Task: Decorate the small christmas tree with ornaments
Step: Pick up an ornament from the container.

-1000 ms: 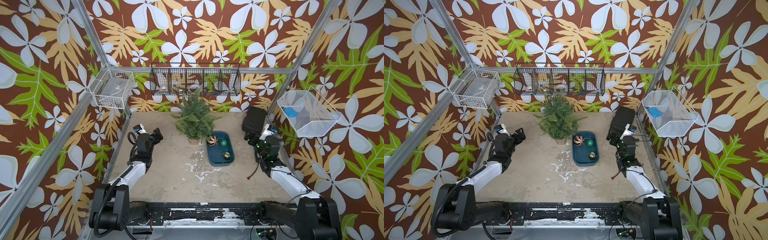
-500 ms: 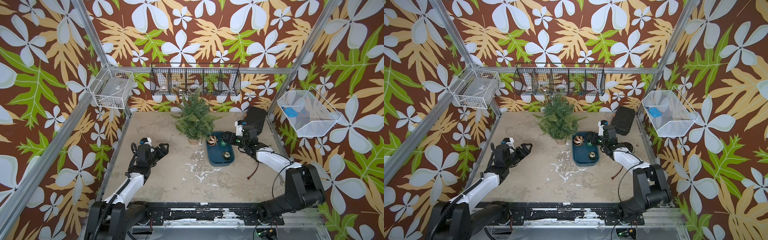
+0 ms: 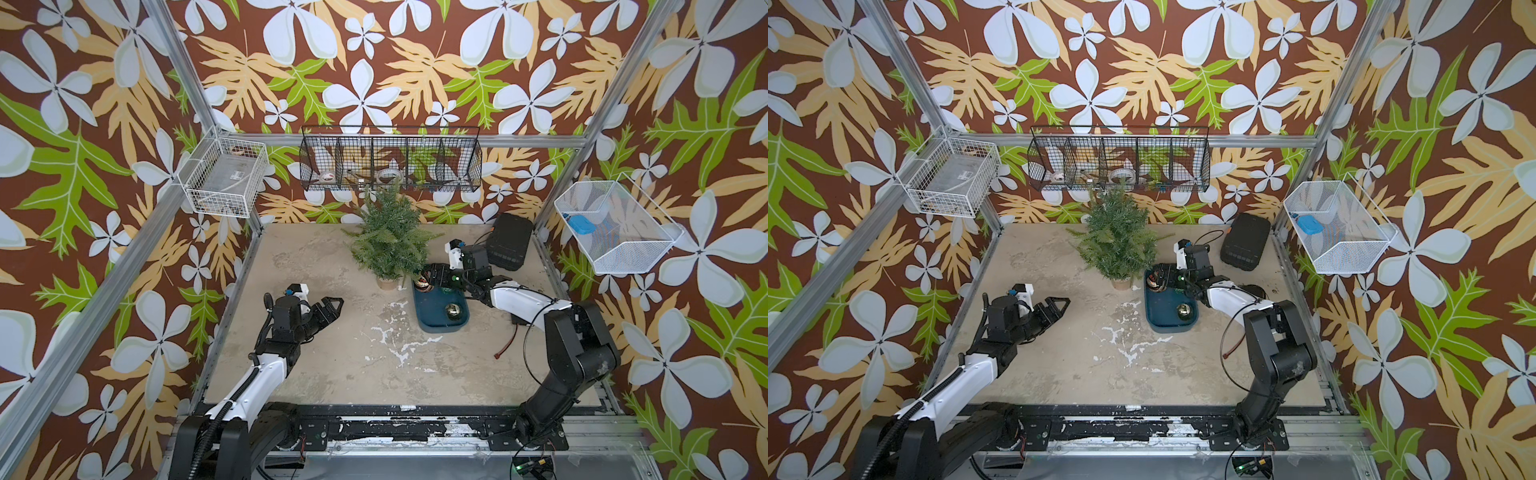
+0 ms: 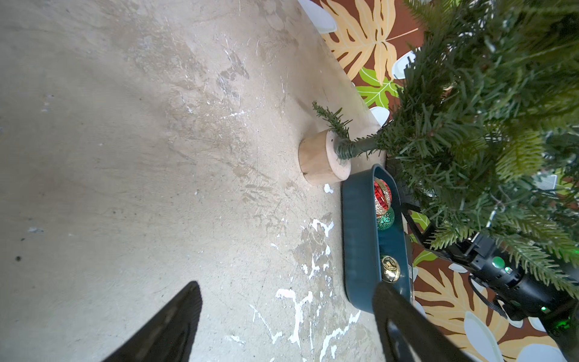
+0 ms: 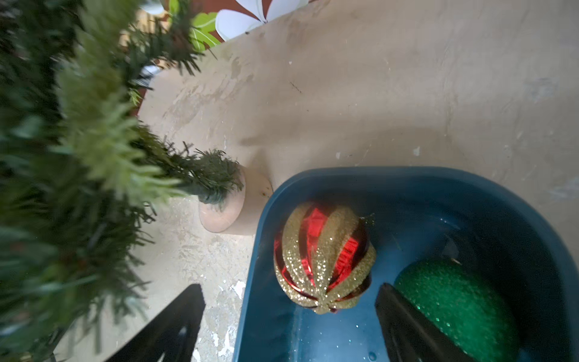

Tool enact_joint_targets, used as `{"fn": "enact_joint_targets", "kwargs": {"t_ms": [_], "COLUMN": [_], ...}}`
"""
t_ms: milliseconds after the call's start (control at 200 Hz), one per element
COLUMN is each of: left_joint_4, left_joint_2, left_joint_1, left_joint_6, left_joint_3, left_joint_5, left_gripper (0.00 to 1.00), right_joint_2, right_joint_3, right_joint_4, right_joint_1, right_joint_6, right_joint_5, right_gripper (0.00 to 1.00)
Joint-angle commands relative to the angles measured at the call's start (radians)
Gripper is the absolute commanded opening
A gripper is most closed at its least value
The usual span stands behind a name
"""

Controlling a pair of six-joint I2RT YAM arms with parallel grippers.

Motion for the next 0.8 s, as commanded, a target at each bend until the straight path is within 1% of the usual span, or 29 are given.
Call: {"fn": "enact_joint_targets", "kwargs": {"t_ms": [0,200,531,731,781,796], "left_joint_4": [0.015,0.039,0.06,0.066,0.071,0.072], "left_joint_2": [0.002,0.028,0.044,0.051,0.053,0.053], "left_joint_1": [0.0,0.0,0.001,0.001,0.001,0.001], "left_joint_6": [-0.005,-0.009,-0.016,-0.018,-0.02,-0.02], "left_joint_3": [-0.002,-0.007,-0.014,-0.013,-0.014,-0.015], "left_joint_5": [0.022,0.039,0.043,0.047,0.049,0.049], "left_gripper": [0.88,0.87,0.87,0.87,0.87,0.87], "right_joint_2": [0.024,0.081,0.168,0.185,0.19,0.193], "right_joint_3": [0.013,0.051,0.113,0.1,0.097,0.097], "right_joint_4": [-0.012,-0.024,-0.055,-0.06,-0.061,-0.061], "right_joint_1": [0.004,0.007,0.03,0.052,0.051,0.051], "right_joint_6": [-0.001,-0.01,-0.014,-0.008,-0.009,-0.012], "right_joint_5": [0.032,0.041,0.051,0.076,0.08,0.08], "right_gripper": [0.87,0.85,0.86,0.86,0.85,0.84]}}
